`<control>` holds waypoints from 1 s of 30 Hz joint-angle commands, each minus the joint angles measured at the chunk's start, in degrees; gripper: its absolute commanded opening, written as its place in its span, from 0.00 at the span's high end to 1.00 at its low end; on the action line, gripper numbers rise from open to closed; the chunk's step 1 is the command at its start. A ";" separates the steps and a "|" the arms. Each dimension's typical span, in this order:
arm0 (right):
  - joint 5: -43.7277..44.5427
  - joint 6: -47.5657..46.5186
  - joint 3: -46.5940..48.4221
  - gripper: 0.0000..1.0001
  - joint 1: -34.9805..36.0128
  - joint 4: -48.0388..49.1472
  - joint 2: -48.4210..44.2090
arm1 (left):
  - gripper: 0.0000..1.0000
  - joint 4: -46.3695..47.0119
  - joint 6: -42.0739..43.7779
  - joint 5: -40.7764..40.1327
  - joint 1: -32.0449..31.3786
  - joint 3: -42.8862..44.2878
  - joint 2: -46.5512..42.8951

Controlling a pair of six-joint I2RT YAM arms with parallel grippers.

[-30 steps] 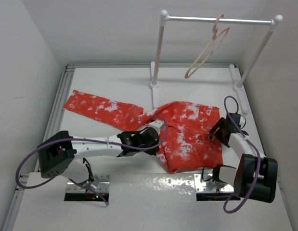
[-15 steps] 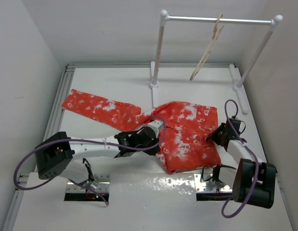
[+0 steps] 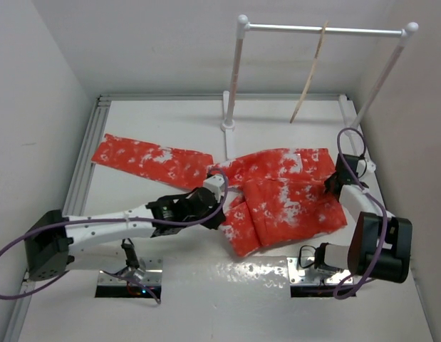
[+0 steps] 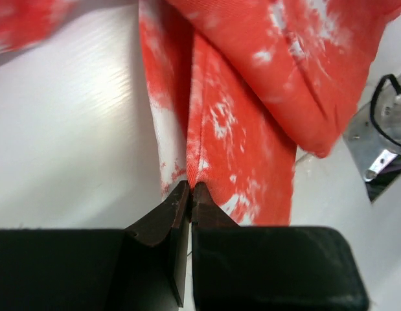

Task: Place the trousers on the hanger
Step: Flatten out the trousers at the center of the board.

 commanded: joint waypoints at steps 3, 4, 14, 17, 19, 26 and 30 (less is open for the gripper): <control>16.98 0.79 4.47 1.00 -0.54 5.24 1.34 | 1.00 -19.39 -1.23 -11.63 0.80 4.45 -10.23; 17.61 0.97 4.30 1.00 -0.54 6.03 1.34 | 1.00 -24.54 -1.23 -14.86 0.88 6.81 -12.15; 20.16 2.47 3.95 1.00 -0.45 7.54 1.08 | 1.00 -53.84 3.33 -39.64 0.80 34.76 -12.36; 20.87 2.29 3.68 1.00 -0.54 7.45 0.38 | 1.00 -57.98 4.47 -45.19 0.80 41.89 -8.41; 20.61 1.68 3.94 1.00 -0.54 7.28 0.29 | 1.00 -62.38 3.34 -50.30 0.88 43.66 -6.38; 19.90 2.99 3.85 1.00 -0.63 6.92 0.11 | 0.96 -60.73 3.09 -46.98 5.01 39.62 -9.45; 21.66 4.31 3.59 1.00 -0.63 4.57 0.20 | 0.70 -49.96 5.10 -35.50 5.10 30.42 -5.59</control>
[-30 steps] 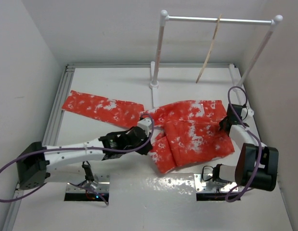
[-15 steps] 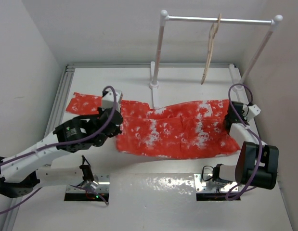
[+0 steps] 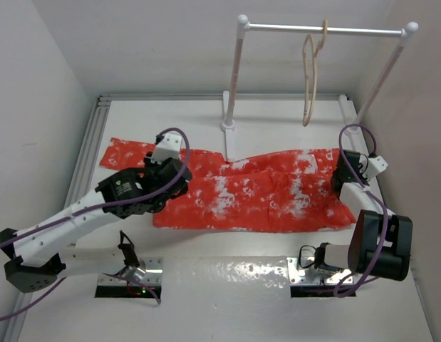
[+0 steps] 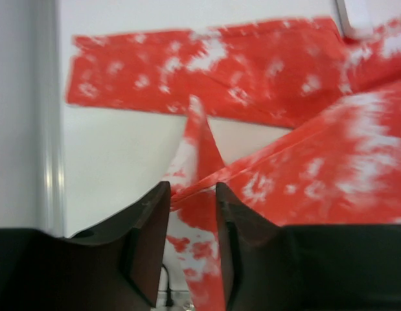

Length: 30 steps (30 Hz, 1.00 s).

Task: Place the trousers on the hanger
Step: Flatten out the trousers at the center of the board.

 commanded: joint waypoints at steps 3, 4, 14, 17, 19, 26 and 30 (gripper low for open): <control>5.10 2.83 0.68 1.00 -0.45 0.61 -1.53 | 0.64 22.36 3.26 21.96 0.67 -11.10 6.02; 4.83 3.00 0.51 1.00 -0.45 0.87 -1.62 | 0.65 26.97 4.05 25.87 0.67 -12.26 7.85; -0.08 1.95 -0.11 0.96 -0.45 1.23 -5.39 | 0.51 35.73 0.82 20.18 -0.30 -5.13 16.42; -4.12 0.81 -0.02 0.78 -0.45 0.36 -6.97 | 0.41 35.46 -5.33 13.62 8.52 -14.07 5.17; -8.50 -0.42 -0.28 0.63 -0.37 0.44 -8.29 | 0.36 35.54 -10.06 14.92 15.05 -19.01 -3.85; -21.16 -2.88 -0.54 0.13 -0.45 -4.76 -18.28 | 0.21 27.74 -21.40 17.73 30.27 -29.41 -22.00; -38.02 -4.99 0.84 0.55 1.03 -3.78 -23.05 | 0.19 22.72 -27.91 19.40 33.36 -34.75 -25.42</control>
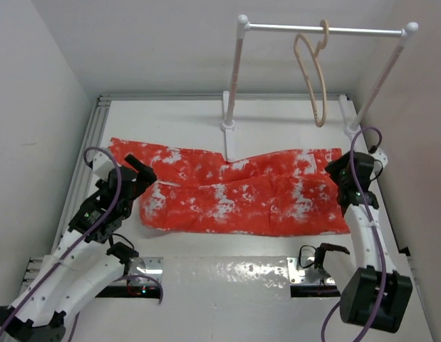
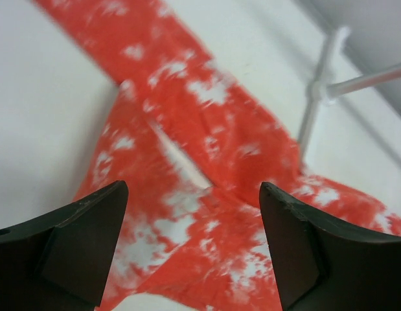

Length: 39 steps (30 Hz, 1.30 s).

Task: Place the trousers on the hanger
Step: Flatten out the trousers at the center of the board.

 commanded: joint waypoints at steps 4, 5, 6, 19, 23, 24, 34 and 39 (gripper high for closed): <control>-18.13 -4.70 4.78 0.88 11.64 -2.42 -3.94 | 0.18 -6.73 -13.50 1.97 6.05 -7.03 -5.06; -18.12 -4.88 4.70 0.87 12.72 -2.51 -4.12 | 0.18 -6.91 -14.65 2.14 6.67 -7.03 -5.41; -18.47 -5.14 4.52 0.87 14.38 -2.34 -4.12 | 0.18 -7.26 -15.27 2.75 7.20 -7.20 -5.33; -21.37 -8.31 2.85 0.84 23.27 -1.98 -2.28 | 0.17 13.47 -1.64 35.71 44.82 -19.24 9.09; -21.82 -8.66 2.94 0.83 24.33 -1.46 -1.92 | 0.15 15.32 -3.32 40.62 44.82 -23.71 8.73; -21.64 -8.66 2.76 0.83 24.59 -1.11 -1.92 | 0.15 15.85 -3.32 43.16 44.82 -26.77 8.99; -19.62 -9.01 2.76 0.83 25.82 -0.84 -0.43 | 0.29 18.38 -6.48 48.20 44.73 -34.97 1.87; -19.71 -9.01 2.50 0.83 25.83 -0.40 -0.96 | 0.57 23.24 -7.54 50.39 44.65 -36.12 6.18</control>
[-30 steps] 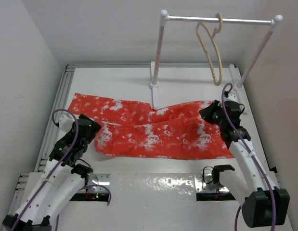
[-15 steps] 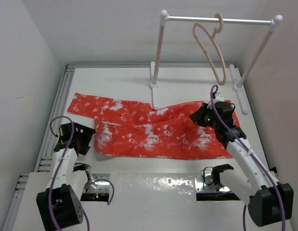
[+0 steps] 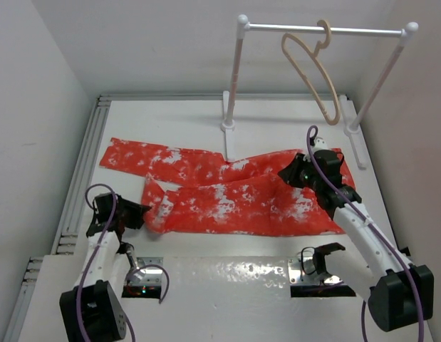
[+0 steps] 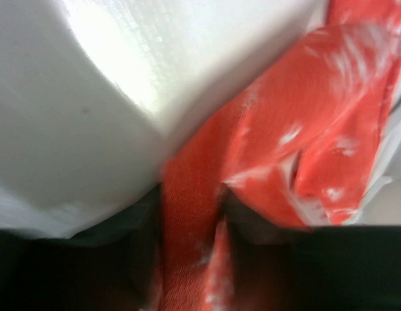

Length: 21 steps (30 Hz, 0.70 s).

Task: Place the trousers on the hanger
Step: Flatten out the trousers at the center of the board.

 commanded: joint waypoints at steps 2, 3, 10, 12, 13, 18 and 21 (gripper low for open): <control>0.86 -0.88 0.03 0.83 0.51 2.29 -0.78 | 0.78 2.80 0.00 0.63 0.32 0.19 0.63; 0.95 -0.88 0.03 0.83 0.52 2.37 -0.61 | 0.84 2.71 0.18 0.10 0.23 0.89 -0.59; 0.16 -1.23 0.03 0.83 1.57 2.90 1.06 | 1.00 -6.15 10.80 -17.34 0.32 24.94 -1.48; 0.16 -1.14 0.12 0.84 1.66 2.82 1.59 | 1.00 -11.66 15.63 -28.92 -0.03 33.36 -1.66; 0.16 -1.23 0.03 0.83 1.66 3.08 1.68 | 1.00 -13.18 16.08 -33.00 -2.64 35.24 -1.31; 0.77 -1.84 0.55 0.83 1.66 2.29 2.29 | 0.90 -15.74 16.18 -41.47 -3.99 32.90 -1.65; 1.21 -2.02 0.56 0.83 1.66 1.76 2.29 | 0.62 -15.57 14.77 -43.49 -3.99 28.86 -3.76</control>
